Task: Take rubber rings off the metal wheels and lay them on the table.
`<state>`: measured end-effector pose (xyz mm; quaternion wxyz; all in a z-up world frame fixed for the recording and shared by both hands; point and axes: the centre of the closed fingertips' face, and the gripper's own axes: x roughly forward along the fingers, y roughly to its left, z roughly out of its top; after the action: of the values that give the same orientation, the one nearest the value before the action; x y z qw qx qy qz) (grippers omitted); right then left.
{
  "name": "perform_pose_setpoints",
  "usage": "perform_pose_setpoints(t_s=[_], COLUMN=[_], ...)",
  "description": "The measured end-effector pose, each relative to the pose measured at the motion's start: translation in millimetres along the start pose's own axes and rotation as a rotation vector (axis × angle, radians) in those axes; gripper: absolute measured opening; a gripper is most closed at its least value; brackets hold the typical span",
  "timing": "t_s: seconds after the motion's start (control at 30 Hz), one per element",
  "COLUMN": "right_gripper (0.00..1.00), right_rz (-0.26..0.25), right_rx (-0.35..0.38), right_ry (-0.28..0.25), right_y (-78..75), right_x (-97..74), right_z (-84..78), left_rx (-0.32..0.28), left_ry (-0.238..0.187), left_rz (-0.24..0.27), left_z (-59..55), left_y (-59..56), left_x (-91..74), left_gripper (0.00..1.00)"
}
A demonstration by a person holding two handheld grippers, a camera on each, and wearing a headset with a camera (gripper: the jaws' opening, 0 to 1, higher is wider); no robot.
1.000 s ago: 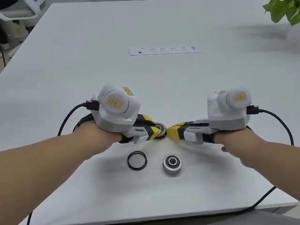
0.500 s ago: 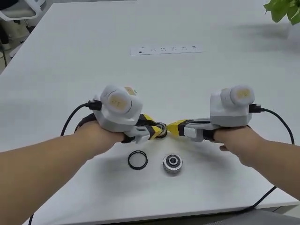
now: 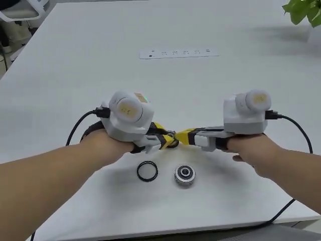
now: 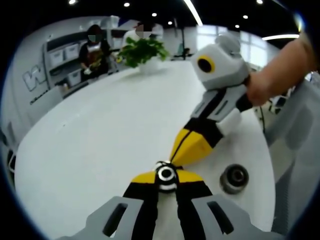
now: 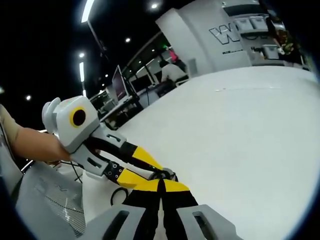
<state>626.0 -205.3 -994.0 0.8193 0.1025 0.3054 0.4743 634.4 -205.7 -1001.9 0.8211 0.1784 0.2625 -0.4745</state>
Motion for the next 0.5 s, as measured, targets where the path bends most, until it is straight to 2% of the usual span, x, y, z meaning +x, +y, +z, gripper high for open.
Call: perform_pose_setpoints(t_s=[0.13, 0.17, 0.43, 0.5], right_gripper=[0.0, 0.0, 0.0, 0.0], right_rz=[0.029, 0.025, 0.032, 0.017], right_rx=[0.001, -0.018, -0.004, 0.003], right_ry=[-0.004, 0.001, -0.002, 0.0], right_y=[7.3, 6.5, 6.5, 2.6], right_x=[1.4, 1.6, -0.4, -1.6], right_z=[2.1, 2.0, 1.1, 0.4], left_rx=[0.002, 0.003, 0.0, -0.008], left_ry=[-0.001, -0.002, -0.01, -0.019], left_rz=[-0.003, -0.003, -0.003, 0.001], left_z=[0.1, 0.1, 0.8, 1.4], left_y=[-0.6, -0.6, -1.3, -1.7], left_x=[0.1, 0.1, 0.1, 0.1], left_gripper=[0.12, 0.12, 0.13, 0.13])
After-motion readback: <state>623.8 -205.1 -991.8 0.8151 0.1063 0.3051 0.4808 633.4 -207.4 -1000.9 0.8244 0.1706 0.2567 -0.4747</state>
